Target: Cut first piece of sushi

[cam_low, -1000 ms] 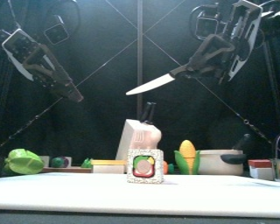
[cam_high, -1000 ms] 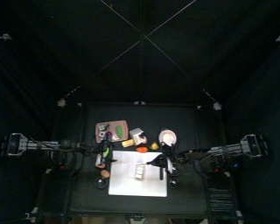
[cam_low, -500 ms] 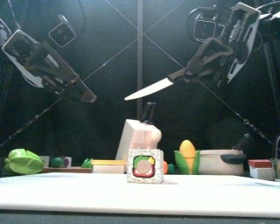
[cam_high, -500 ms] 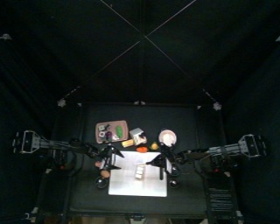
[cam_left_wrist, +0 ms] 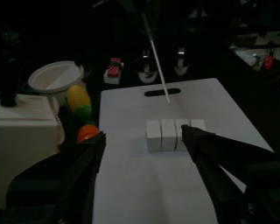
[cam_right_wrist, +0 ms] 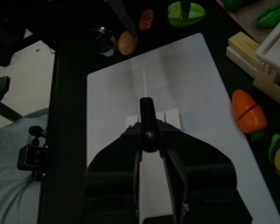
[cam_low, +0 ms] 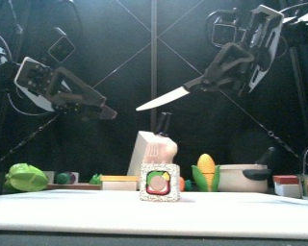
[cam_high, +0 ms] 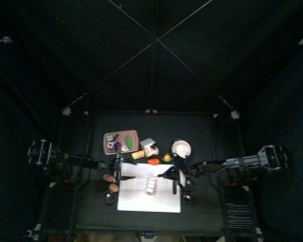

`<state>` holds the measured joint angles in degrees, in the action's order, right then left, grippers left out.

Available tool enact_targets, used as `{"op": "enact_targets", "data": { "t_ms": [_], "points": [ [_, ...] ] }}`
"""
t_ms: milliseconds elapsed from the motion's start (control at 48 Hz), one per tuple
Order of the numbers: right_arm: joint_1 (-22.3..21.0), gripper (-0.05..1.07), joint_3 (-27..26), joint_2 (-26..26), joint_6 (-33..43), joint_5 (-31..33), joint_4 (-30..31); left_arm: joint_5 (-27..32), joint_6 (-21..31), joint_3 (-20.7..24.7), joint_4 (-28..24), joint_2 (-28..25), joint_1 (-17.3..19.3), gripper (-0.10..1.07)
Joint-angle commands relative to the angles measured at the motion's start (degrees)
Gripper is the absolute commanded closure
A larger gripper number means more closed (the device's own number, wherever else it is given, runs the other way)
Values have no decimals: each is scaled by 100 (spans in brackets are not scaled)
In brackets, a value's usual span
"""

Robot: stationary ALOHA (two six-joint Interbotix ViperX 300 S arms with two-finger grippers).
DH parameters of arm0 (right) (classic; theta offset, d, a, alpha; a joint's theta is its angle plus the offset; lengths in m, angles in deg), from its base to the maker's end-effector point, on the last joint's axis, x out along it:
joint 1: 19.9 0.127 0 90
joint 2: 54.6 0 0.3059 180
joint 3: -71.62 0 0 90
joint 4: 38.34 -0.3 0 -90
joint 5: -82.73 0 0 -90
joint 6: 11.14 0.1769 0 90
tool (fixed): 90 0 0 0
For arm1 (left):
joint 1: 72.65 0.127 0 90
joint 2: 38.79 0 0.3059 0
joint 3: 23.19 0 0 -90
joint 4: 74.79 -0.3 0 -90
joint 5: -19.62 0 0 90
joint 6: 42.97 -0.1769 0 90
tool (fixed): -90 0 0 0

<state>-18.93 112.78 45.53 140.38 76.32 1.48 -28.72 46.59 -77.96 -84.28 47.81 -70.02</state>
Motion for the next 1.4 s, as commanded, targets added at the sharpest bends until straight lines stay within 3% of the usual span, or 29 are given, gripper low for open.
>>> {"op": "enact_targets", "data": {
  "t_ms": [0, 625, 1104, 1229, 1375],
  "points": [
    [-62, 51, -18, -9, -9, -202, -79, -62, -9, 176, 44, -62, -26, -3],
    [-334, 51, 141, -571, -62, -1037, -536, -62, -9, 290, 44, -272, -141, -3],
    [-721, 51, 729, -439, -123, -2224, -1230, -62, -9, 272, 53, -272, -158, -3],
    [-721, 51, 747, -448, -659, -2347, -1485, -53, -9, 272, 62, -272, -158, -3],
    [-686, 51, 870, -448, -1696, -2522, -2364, -53, 9, 264, 70, -272, -158, -3]
  ]
}}
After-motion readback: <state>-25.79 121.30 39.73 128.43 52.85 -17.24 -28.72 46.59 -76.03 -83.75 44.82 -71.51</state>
